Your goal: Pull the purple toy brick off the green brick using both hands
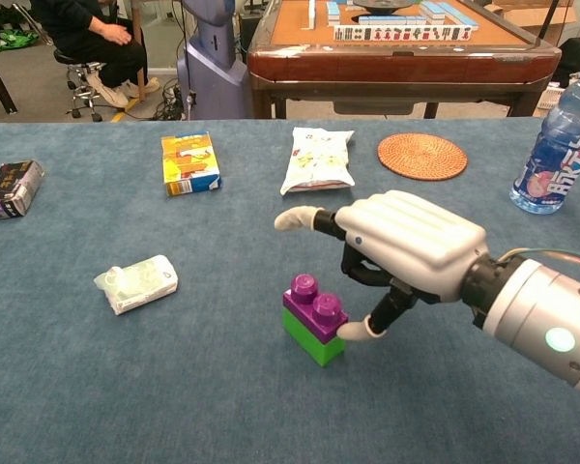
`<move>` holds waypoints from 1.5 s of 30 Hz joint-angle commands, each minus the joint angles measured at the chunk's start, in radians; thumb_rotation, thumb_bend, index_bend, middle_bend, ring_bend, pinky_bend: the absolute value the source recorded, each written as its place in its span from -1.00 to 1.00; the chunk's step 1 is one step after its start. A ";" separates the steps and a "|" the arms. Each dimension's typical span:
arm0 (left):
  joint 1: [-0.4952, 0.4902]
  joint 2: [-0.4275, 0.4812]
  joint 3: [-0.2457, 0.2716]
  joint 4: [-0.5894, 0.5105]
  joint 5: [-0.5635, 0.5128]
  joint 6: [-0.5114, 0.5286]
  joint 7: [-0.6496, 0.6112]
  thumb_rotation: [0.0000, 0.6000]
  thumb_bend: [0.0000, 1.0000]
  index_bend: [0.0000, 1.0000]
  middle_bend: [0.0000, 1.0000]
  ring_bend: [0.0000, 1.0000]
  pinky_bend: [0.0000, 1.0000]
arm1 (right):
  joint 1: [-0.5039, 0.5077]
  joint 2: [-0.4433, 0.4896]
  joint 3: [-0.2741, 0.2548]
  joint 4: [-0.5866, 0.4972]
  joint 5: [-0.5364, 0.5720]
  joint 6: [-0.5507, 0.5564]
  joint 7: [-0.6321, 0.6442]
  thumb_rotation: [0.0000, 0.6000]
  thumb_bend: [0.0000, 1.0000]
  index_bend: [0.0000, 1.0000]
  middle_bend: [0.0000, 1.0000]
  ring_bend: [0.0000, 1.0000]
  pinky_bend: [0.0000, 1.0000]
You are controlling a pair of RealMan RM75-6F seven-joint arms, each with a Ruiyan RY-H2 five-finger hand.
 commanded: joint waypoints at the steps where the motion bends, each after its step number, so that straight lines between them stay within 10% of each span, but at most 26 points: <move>1: -0.001 0.000 -0.001 -0.002 0.000 -0.001 0.001 1.00 -0.99 -0.46 -0.90 -0.69 0.01 | 0.004 0.017 0.004 -0.017 0.015 -0.010 -0.004 1.00 -1.00 -0.74 0.91 1.00 1.00; 17: -0.006 0.001 -0.003 -0.012 0.003 -0.002 0.013 1.00 -0.99 -0.46 -0.90 -0.69 0.01 | 0.106 0.278 0.080 -0.369 0.345 -0.207 -0.198 1.00 -1.00 -0.74 0.99 1.00 1.00; 45: -0.001 -0.005 0.000 0.000 0.000 0.001 0.002 1.00 -0.99 -0.45 -0.90 -0.69 0.01 | 0.426 0.323 0.023 -0.508 0.949 -0.176 -0.485 1.00 -1.00 -0.74 0.99 1.00 1.00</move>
